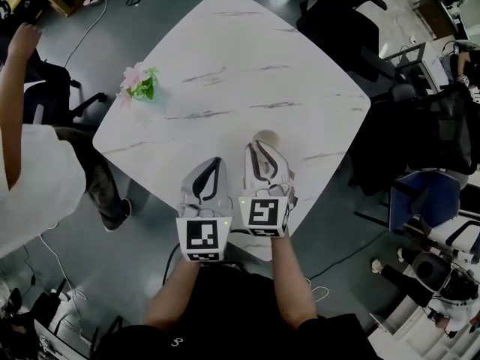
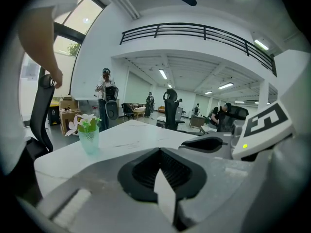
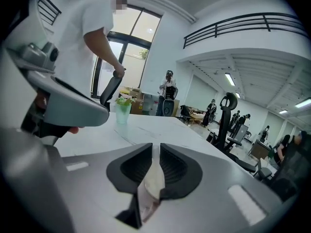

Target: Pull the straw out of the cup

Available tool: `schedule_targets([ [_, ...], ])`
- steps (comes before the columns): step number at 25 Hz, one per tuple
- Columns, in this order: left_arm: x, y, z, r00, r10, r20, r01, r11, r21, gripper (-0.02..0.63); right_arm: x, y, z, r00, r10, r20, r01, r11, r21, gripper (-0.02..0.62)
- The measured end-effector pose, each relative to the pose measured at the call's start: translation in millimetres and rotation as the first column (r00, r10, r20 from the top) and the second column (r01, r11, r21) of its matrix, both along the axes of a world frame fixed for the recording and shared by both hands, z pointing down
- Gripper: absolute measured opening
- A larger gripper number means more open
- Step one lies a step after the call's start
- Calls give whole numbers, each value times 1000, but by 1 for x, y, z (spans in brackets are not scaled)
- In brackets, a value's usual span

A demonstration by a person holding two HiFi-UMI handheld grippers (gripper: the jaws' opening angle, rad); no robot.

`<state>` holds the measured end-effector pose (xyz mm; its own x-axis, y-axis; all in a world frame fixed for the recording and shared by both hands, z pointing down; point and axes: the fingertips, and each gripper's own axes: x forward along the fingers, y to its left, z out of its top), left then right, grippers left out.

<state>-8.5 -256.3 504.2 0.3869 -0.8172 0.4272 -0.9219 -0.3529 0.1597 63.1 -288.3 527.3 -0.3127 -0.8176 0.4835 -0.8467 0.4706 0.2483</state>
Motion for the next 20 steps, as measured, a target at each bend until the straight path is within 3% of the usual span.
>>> schedule_targets([
  [10, 15, 5, -31, 999, 39, 15, -40, 997, 66, 2, 21, 8, -57, 981, 71, 181, -93, 989, 113, 49],
  [17, 26, 19, -56, 998, 65, 26, -67, 990, 122, 2, 47, 27, -101, 915, 112, 387, -185, 970, 157, 49],
  [20, 30, 27, -65, 997, 71, 33, -75, 987, 145, 2, 58, 37, -112, 893, 117, 435, -208, 964, 166, 49],
])
